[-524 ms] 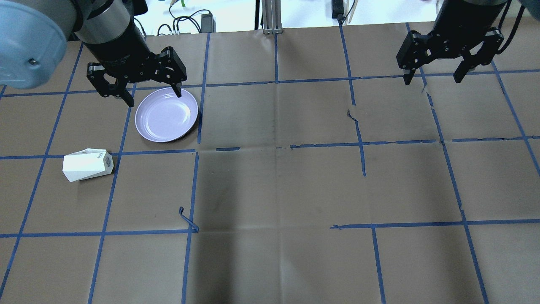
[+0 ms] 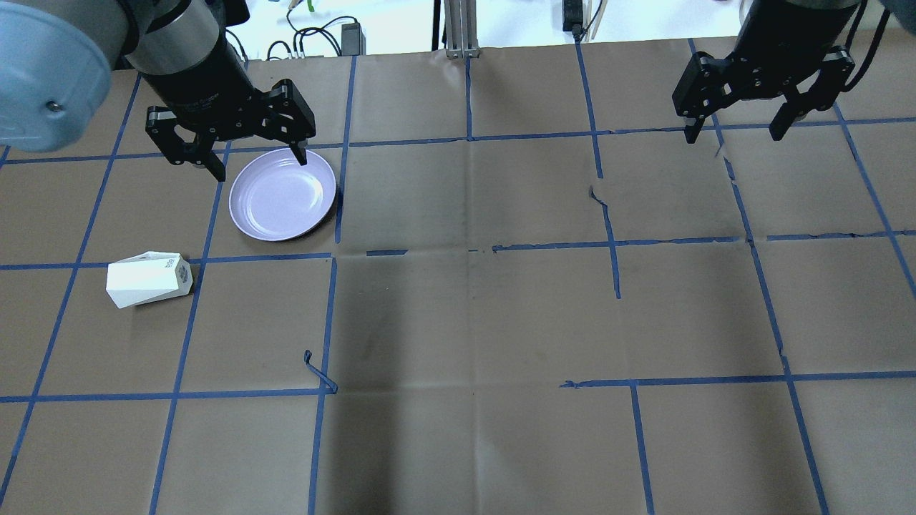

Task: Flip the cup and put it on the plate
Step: 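Move the left gripper away from the plate toward the white mug, then lower the left gripper to the side-lying white mug and grasp it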

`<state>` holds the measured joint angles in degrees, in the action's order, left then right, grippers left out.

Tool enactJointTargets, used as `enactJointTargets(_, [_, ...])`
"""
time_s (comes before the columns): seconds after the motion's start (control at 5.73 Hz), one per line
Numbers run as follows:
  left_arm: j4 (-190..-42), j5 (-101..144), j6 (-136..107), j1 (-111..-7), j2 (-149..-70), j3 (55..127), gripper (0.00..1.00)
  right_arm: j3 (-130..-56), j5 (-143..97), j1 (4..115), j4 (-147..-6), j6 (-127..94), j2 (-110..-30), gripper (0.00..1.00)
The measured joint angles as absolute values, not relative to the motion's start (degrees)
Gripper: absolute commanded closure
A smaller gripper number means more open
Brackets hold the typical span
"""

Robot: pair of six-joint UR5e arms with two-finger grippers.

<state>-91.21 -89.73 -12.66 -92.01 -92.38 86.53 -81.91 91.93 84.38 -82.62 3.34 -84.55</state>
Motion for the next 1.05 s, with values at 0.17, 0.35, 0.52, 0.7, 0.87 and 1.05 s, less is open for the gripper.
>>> enactJointTargets(0.17, [-91.3,-89.9,-12.5,-91.4,-92.4,86.6,0.01,-81.9,91.9,84.4,-82.6,3.3,-84.5,0.0])
enactJointTargets(0.35, [-91.4,-90.0,-9.9,-88.9,-92.5,86.6,0.01,-81.9,91.9,84.4,-82.6,3.3,-84.6,0.0])
enactJointTargets(0.52, [-91.4,-89.9,-3.5,-83.3,-92.8,86.5,0.01,-81.9,91.9,84.4,-82.6,3.3,-84.6,0.0])
enactJointTargets(0.7, [-91.4,-89.8,4.7,-76.0,-93.3,86.2,0.01,-81.9,91.9,84.4,-82.6,3.3,-84.6,0.0])
enactJointTargets(0.87, [-91.2,-89.8,15.5,-67.8,-94.1,85.8,0.01,-81.9,91.9,84.4,-82.6,3.3,-84.6,0.0])
enactJointTargets(1.05, [-91.0,-89.7,26.9,-59.9,-95.2,85.3,0.01,-81.9,91.9,84.4,-82.6,3.3,-84.6,0.0])
